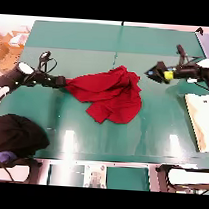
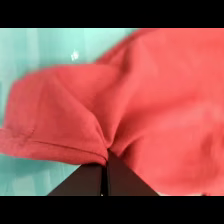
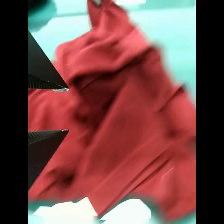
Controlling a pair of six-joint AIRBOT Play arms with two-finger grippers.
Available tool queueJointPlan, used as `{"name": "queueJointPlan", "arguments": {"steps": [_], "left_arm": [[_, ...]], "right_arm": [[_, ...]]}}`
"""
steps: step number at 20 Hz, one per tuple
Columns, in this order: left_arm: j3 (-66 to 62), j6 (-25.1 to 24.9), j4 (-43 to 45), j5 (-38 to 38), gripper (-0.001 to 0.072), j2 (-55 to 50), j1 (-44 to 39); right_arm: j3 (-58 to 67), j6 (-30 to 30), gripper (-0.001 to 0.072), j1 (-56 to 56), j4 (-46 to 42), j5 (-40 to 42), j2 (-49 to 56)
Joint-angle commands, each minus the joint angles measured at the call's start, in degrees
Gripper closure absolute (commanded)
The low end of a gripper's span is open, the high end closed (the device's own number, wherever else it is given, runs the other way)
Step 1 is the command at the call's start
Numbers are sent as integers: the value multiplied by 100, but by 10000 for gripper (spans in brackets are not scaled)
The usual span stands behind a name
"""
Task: Fold the shirts.
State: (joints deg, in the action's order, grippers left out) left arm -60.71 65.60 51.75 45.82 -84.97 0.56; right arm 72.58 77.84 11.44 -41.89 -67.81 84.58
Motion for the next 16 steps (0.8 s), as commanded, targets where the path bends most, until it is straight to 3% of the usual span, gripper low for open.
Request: {"name": "queueJointPlan", "arguments": {"steps": [1,4,8,12,15,16], "left_arm": [[-24,-15,107,448,687,-35,2],[-24,-11,144,505,687,-35,2],[-24,-9,144,575,687,-35,2],[-24,-4,142,592,687,-35,2],[-24,13,144,636,687,-33,2],[-24,13,146,678,687,-33,2]], "right_arm": [[-1270,726,422,334,-933,-470,-1045],[-3119,964,291,52,-929,55,-1838],[-4660,710,291,-922,256,1488,-1838],[-4579,566,296,-1928,942,2551,-1314],[-4262,483,450,-2074,935,2778,-962],[-4175,282,542,-2020,931,2767,-953]]}}
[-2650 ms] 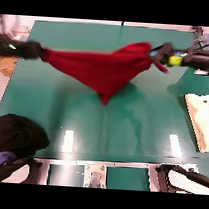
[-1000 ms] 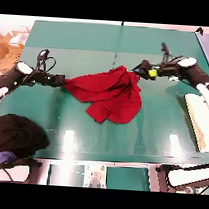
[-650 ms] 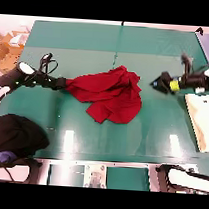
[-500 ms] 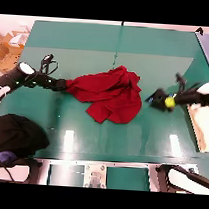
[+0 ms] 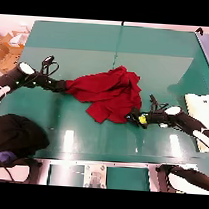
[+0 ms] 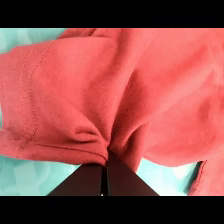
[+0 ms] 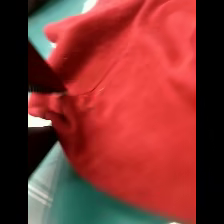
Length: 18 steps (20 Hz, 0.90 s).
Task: Fold the shirts.
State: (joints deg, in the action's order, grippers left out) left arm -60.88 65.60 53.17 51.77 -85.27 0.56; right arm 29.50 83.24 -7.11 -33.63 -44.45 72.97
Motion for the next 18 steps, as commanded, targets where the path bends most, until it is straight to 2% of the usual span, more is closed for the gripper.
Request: {"name": "queueJointPlan", "arguments": {"steps": [1,2,4,5,6,7,8,9,13,17,18], "left_arm": [[-9,13,4,127,687,-2,2],[-9,13,2,184,687,-2,2],[-98,37,116,468,685,-2,4],[-186,39,192,664,626,-2,2],[-299,39,234,920,624,-2,2],[-426,39,264,1187,581,-2,2],[-579,79,264,1519,216,-2,2],[-723,210,264,1801,91,-2,2],[-1040,389,603,2533,90,-4,2],[-1008,990,2103,2243,101,-9,74],[-1005,1060,2055,2085,101,-13,245]], "right_arm": [[232,-409,597,-68,61,299,208],[350,-442,649,98,-144,42,188],[584,-321,684,667,-870,-673,39],[673,-146,687,1060,-1331,-960,-111],[741,20,687,1493,-1775,-1191,-310],[809,103,687,1919,-2087,-1405,-485],[892,94,687,2378,-2267,-1626,-625],[964,50,687,2776,-2365,-1803,-699],[1010,-297,687,3574,-2444,-1934,-719],[1010,-407,687,3773,-2601,-1843,-719],[1010,-424,687,3805,-2601,-1838,-719]]}}
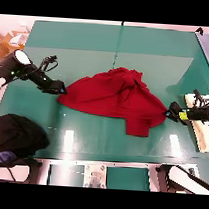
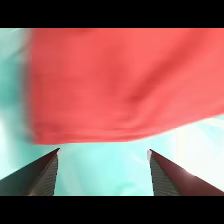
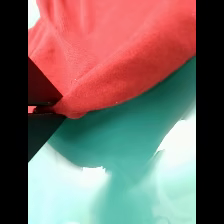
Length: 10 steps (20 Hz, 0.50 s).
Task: Fold the shirts.
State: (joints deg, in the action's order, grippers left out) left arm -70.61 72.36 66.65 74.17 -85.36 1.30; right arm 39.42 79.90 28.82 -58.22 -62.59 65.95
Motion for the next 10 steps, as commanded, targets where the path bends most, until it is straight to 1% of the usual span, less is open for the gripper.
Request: {"name": "queueJointPlan", "arguments": {"steps": [1,2,4,5,7,10], "left_arm": [[-33,380,494,-273,101,-17,396],[-33,323,175,-262,101,-85,673],[13,-111,-334,142,101,-310,1045],[70,-269,-442,258,100,-435,1095],[219,-485,-682,286,100,-706,1029],[330,-885,-1567,275,100,-1117,811]], "right_arm": [[17,-92,687,254,-144,-22,-17],[17,-90,687,275,-140,-4,-17],[17,-90,687,282,-140,17,-17],[17,-90,687,282,-131,24,-17],[17,-90,687,280,-107,42,-17],[17,-92,687,280,-98,39,-17]]}}
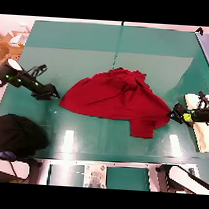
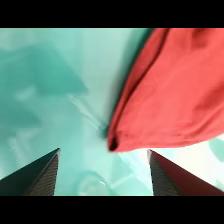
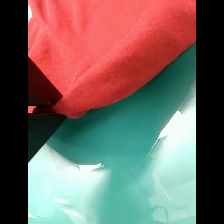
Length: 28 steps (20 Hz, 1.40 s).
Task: Fold the shirts.
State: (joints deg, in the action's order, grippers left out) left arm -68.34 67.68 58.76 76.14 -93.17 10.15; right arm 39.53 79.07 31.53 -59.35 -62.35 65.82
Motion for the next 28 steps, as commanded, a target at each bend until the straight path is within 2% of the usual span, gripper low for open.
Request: {"name": "queueJointPlan", "arguments": {"steps": [1,6,7,8,10,11,12,15,18,20,23,26,28], "left_arm": [[103,-538,-1005,61,100,-450,-160],[103,-575,-1034,214,101,-787,-570],[98,-566,-1032,267,123,-785,-568],[81,-579,-1034,334,273,-785,-540],[-17,-625,-1014,479,465,-785,-457],[-94,-629,-1016,518,615,-785,-422],[-177,-629,-1023,525,688,-785,-380],[-522,-627,-1132,658,689,-713,-367],[-1152,-597,-1543,1110,689,-308,-367],[-1740,-470,-2009,1185,689,197,-367],[-2968,-201,-2533,789,689,1307,-367],[-4159,122,-2492,-26,689,2538,-367],[-4811,129,-2258,-728,688,3362,-367]], "right_arm": [[7,-9,687,9,15,15,-4],[7,-26,687,9,17,15,-4],[7,-26,687,9,15,15,-4],[7,-26,687,9,17,15,-4],[7,-26,687,9,17,13,-4],[7,-26,687,9,17,11,-4],[7,-26,687,9,24,2,-4],[26,-28,688,9,264,-101,-57],[540,-439,688,9,1272,-588,-407],[1327,-474,688,11,1849,-811,-807],[2850,-450,688,28,2610,-828,-1443],[4371,-254,688,313,3268,-769,-1930],[5359,-105,688,627,3324,-669,-2197]]}}
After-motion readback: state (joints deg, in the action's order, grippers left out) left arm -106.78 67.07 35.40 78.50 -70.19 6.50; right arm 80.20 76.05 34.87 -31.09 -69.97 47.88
